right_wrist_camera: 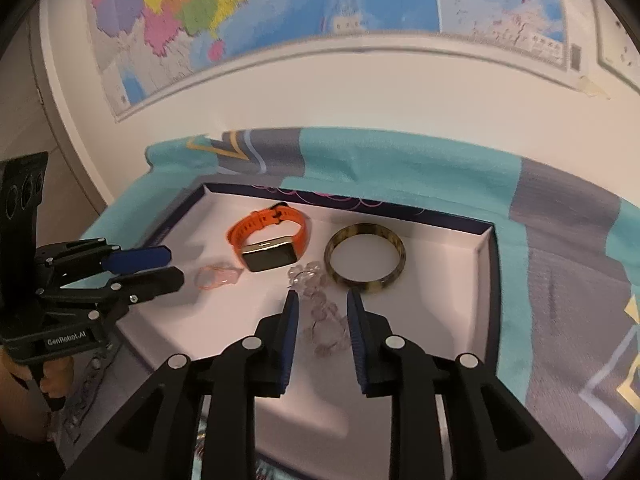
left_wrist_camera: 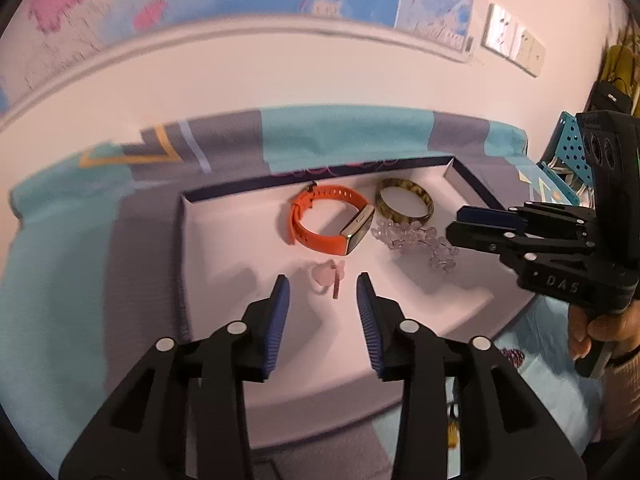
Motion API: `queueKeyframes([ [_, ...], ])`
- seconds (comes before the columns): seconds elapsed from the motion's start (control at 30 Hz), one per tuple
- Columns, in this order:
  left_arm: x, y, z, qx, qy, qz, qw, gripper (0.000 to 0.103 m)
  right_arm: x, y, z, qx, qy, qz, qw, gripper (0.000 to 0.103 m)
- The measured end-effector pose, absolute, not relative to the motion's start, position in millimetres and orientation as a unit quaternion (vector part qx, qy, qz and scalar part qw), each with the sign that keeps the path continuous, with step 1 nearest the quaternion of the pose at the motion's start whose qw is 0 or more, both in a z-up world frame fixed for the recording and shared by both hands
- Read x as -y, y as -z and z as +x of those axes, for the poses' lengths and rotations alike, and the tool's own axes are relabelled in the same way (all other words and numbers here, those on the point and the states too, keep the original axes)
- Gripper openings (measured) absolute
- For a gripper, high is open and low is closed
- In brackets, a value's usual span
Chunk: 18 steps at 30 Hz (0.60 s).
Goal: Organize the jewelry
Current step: 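Open left tool releasing hair tie in box while right tool releases crystal bracelet, then move left tool toward black ring while right tool moves toward dark red beaded bracelet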
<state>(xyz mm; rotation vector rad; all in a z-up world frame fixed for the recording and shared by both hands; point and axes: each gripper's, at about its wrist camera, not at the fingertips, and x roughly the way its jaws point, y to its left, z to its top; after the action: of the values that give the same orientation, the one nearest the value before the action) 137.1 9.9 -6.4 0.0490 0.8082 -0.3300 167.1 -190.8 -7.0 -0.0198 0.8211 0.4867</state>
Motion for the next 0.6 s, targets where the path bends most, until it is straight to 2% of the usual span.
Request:
queueKeyframes([
  [0.13, -14, -8, 106, -0.360, 0.170, 0.034, 0.917, 0.043, 198, -8, 139, -0.371, -0.247, -0.012, 0.895, 0.030],
  [0.4, -14, -9, 53, -0.345, 0.198, 0.054, 0.916, 0.047, 211, -17, 82, -0.362, -0.280, -0.022, 0.889, 0.031],
  [0.6, -10, 2, 33, -0.355, 0.208, 0.060, 0.910, 0.049, 210, 7, 64, -0.394, -0.277, -0.026, 0.876, 0.031],
])
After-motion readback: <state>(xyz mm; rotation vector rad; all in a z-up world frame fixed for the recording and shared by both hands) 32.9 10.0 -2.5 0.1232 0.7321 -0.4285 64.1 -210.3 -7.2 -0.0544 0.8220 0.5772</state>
